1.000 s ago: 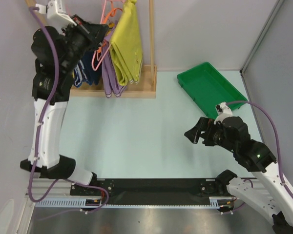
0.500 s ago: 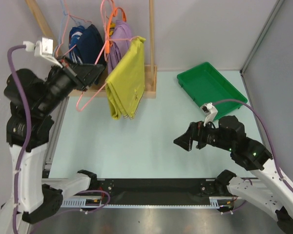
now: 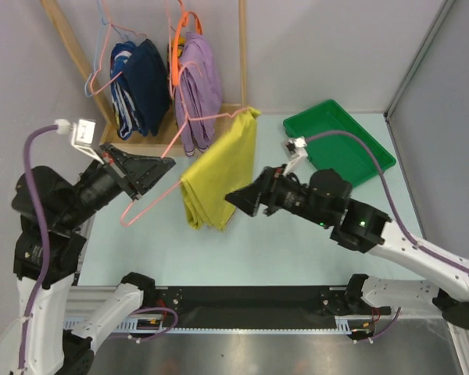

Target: Remove the trousers from the hanger

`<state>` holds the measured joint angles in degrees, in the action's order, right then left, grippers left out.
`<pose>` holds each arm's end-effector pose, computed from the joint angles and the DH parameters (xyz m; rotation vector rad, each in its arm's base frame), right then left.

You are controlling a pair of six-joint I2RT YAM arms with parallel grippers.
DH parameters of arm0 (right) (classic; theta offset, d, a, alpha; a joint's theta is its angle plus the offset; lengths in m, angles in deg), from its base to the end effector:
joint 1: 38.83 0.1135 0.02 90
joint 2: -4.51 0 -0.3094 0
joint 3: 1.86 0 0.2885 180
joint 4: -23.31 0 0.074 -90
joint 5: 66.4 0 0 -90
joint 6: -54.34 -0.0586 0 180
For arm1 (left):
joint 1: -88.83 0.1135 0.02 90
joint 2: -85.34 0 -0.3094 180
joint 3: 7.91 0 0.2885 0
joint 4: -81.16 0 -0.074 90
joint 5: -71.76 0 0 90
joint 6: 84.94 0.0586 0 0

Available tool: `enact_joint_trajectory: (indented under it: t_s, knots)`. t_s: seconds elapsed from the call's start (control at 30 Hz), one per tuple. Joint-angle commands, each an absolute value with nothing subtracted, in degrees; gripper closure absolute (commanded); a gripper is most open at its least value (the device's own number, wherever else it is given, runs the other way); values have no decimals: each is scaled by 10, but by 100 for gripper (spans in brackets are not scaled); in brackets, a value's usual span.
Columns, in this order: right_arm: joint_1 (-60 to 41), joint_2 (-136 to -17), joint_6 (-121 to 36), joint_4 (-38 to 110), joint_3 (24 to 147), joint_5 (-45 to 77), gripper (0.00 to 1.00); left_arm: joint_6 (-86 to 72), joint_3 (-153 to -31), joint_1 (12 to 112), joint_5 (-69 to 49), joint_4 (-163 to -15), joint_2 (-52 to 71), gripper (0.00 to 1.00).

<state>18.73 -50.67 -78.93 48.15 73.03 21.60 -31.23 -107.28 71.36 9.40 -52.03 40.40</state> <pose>0.1307 0.2095 0.4529 -0.2593 1.8316 1.3238 0.0811 -0.0540 0.5834 0.1701 1.5429 -1.0999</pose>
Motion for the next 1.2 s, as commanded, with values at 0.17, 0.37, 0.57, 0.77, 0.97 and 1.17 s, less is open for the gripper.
enact_joint_trajectory:
  t_s: [0.17,0.37,0.57,0.77,0.97,1.17]
  knots:
    - [310,-625,-741,310,840,461,18,-318,-1004,717,144,-643,440,100]
    - [326,-640,-741,267,837,520,21,-322,-967,713,160,-648,452,100]
    - [326,-690,-741,249,895,526,25,-319,-956,706,161,-651,464,100]
    - [327,-737,-749,238,934,522,27,-322,-958,702,169,-651,465,100]
    - [326,-746,-755,221,934,533,51,-347,-947,694,196,-671,468,100]
    - [322,-751,-771,219,935,527,72,-362,-936,693,214,-687,468,100]
